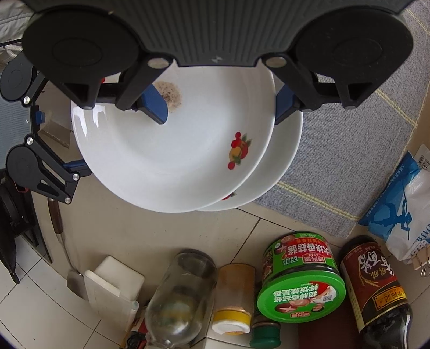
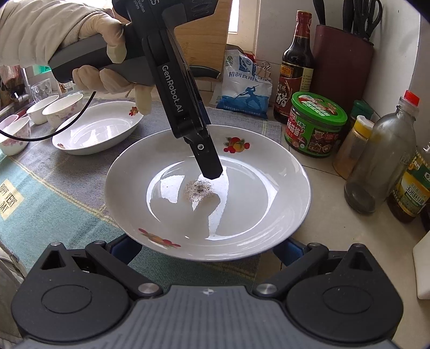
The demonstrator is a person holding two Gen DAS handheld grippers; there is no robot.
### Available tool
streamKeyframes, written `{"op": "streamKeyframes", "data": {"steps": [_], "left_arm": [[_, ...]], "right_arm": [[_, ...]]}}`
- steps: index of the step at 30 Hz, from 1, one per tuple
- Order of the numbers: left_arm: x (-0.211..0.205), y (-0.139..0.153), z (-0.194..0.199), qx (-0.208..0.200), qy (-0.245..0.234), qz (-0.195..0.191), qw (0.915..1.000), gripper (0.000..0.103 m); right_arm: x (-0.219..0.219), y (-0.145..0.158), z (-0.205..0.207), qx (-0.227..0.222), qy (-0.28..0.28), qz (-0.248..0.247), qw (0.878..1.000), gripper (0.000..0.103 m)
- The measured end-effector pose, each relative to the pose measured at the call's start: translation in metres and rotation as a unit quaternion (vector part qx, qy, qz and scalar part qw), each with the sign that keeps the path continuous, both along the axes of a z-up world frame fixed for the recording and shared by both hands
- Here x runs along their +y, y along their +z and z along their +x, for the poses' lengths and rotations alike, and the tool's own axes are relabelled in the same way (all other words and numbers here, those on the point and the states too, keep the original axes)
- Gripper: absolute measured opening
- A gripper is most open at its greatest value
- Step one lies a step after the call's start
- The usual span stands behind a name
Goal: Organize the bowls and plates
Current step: 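Carry the stained plate with the left gripper over the plate by the jars, then lower the stained plate onto the other plate and open the left gripper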
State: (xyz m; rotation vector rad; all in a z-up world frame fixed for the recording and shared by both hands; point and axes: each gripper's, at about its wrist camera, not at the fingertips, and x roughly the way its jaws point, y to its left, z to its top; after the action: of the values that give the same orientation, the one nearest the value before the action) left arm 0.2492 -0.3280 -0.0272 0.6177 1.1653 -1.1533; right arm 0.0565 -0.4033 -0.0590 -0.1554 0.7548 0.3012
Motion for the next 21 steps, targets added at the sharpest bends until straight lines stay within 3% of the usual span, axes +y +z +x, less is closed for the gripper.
{"op": "streamKeyframes", "data": {"steps": [21], "left_arm": [[-0.009, -0.013, 0.005, -0.007, -0.004, 0.009, 0.9999, 0.081]], "right_arm": [[-0.004, 0.002, -0.004, -0.001, -0.016, 0.006, 1.0, 0.103]]}}
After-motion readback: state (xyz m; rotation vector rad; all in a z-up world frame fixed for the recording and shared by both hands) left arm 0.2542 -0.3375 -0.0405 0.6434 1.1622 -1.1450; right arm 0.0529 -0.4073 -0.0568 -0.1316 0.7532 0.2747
